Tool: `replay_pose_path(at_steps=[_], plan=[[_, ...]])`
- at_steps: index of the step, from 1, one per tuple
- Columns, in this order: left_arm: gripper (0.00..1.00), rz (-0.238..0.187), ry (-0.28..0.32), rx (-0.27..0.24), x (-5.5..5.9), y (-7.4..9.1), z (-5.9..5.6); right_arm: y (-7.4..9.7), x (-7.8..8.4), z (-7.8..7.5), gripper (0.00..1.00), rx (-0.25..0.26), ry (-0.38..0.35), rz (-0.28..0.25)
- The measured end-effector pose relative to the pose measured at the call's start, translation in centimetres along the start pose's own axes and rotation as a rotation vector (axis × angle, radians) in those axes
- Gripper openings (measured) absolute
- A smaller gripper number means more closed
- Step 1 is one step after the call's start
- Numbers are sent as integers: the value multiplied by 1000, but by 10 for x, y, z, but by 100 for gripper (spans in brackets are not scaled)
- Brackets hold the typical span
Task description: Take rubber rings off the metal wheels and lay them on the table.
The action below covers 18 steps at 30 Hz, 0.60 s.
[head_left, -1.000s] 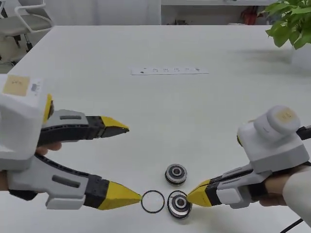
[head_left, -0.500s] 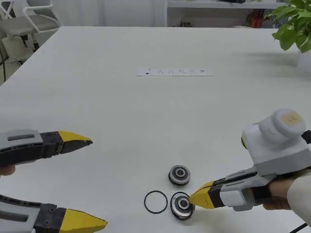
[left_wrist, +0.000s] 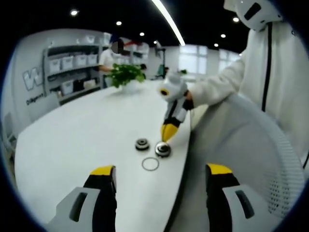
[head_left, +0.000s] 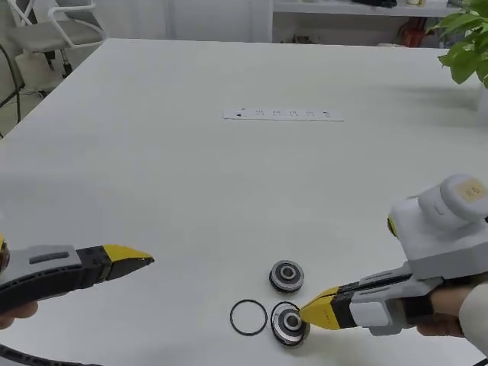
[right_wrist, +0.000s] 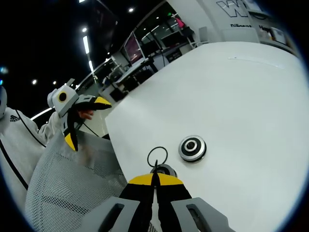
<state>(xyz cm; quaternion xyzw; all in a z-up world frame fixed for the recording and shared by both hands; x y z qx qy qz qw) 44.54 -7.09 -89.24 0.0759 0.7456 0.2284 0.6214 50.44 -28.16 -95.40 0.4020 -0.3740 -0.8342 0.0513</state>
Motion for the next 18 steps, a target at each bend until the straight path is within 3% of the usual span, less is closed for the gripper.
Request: replay_pose_path(at_steps=[5, 18], plan=[[77, 23, -7, -3, 5, -3, -1, 1, -4, 1, 0, -7, -4, -19], [76, -3, -1, 8, 2, -4, -3, 1, -22, 12, 0, -27, -28, -88]])
Point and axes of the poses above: the centre of the closed fingertips' face, and the gripper's own axes: y roughly backward along the fingers, z roughly to its left, x roughly out of its underside, the point moved 6 cm from there along y, roughly backward along the fingers, and after that the axes turned 11 degrees about x, right-handed, at the moved point
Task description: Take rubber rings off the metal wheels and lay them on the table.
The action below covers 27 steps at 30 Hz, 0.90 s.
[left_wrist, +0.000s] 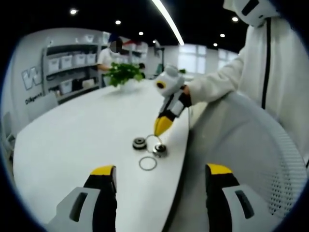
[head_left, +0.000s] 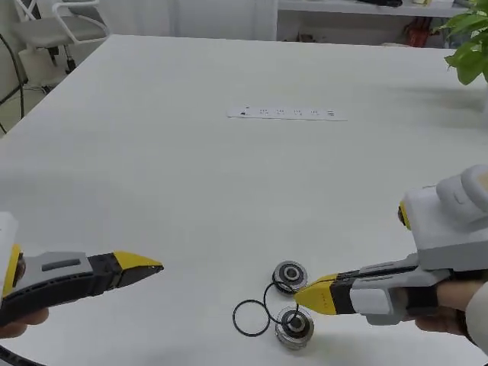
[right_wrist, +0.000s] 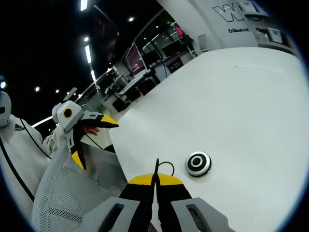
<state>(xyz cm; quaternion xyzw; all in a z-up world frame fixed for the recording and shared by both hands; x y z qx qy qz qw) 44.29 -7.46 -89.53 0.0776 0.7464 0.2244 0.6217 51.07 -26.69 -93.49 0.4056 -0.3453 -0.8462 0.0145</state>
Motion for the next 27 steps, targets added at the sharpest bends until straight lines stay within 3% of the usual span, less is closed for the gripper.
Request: replay_pose_path(at_steps=[4, 16, 27], plan=[[76, -17, 12, -1, -1, 1, 1, -7, -5, 6, 0, 2, 33, -6], [76, -13, 8, -14, -1, 2, 2, -29, -9, 25, 0, -12, 97, 16], [75, -12, 11, -16, 0, 3, 3, -36, 1, 16, 0, 18, 101, 67]])
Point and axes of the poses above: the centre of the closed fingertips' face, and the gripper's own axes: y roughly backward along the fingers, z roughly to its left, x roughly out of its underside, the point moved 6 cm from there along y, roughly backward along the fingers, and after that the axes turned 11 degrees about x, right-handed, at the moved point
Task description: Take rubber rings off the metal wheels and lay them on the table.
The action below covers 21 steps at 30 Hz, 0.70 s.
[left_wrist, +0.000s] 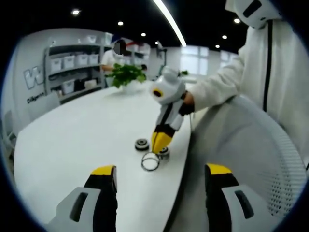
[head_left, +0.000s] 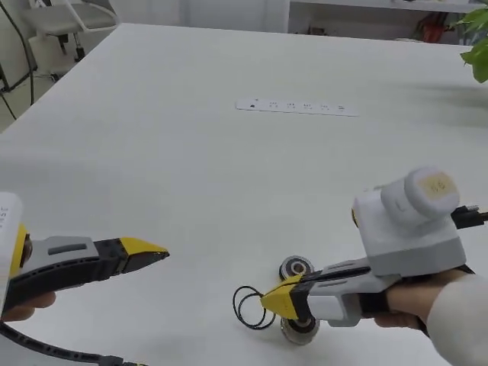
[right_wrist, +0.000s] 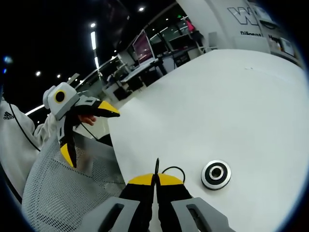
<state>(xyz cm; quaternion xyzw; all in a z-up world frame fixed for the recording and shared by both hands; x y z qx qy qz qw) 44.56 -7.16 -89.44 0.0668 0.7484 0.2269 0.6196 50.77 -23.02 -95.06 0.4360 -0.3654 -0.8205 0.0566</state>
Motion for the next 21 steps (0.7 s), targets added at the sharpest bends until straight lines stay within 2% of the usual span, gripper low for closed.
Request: replay_pose_path(at_steps=[21], plan=[[75, 15, 2, 0, 1, -1, 0, -1, 3, -3, 0, 6, -11, 13]])
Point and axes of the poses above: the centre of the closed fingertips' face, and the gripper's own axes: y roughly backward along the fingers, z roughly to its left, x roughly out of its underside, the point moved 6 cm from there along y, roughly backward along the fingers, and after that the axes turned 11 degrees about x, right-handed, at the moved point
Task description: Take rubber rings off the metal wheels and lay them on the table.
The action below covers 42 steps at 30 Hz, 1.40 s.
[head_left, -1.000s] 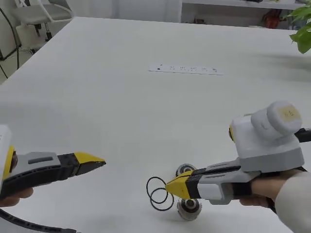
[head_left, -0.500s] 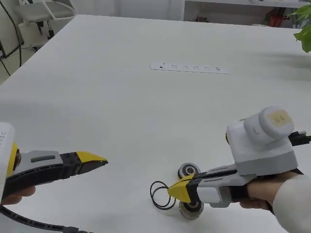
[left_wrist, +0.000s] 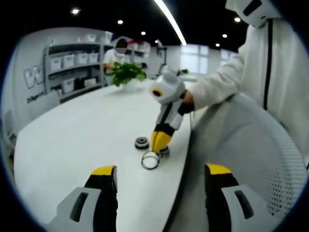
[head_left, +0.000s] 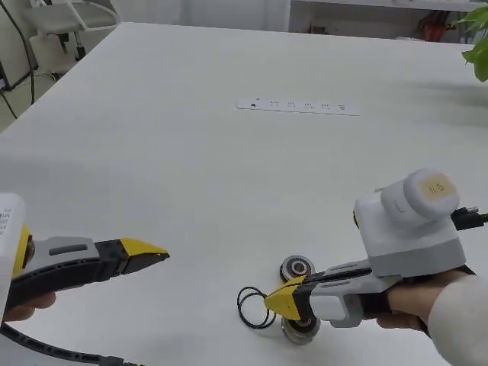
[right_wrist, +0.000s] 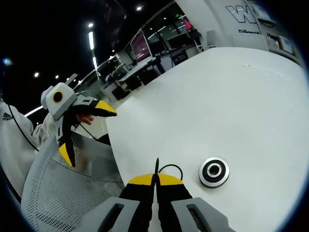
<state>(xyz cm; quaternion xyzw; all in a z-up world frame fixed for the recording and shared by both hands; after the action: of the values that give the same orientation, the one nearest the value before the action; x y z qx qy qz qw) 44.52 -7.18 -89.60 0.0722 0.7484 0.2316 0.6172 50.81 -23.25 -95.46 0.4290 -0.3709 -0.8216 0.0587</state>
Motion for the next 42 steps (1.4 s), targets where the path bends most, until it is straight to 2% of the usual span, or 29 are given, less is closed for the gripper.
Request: replay_pose_path(at_steps=[18, 42], plan=[[74, 18, 2, -2, 2, 0, 0, -5, 3, -10, 0, 66, 20, 22], [73, 26, -2, -5, 3, 0, 1, -6, 7, -11, 0, 88, 71, 54]])
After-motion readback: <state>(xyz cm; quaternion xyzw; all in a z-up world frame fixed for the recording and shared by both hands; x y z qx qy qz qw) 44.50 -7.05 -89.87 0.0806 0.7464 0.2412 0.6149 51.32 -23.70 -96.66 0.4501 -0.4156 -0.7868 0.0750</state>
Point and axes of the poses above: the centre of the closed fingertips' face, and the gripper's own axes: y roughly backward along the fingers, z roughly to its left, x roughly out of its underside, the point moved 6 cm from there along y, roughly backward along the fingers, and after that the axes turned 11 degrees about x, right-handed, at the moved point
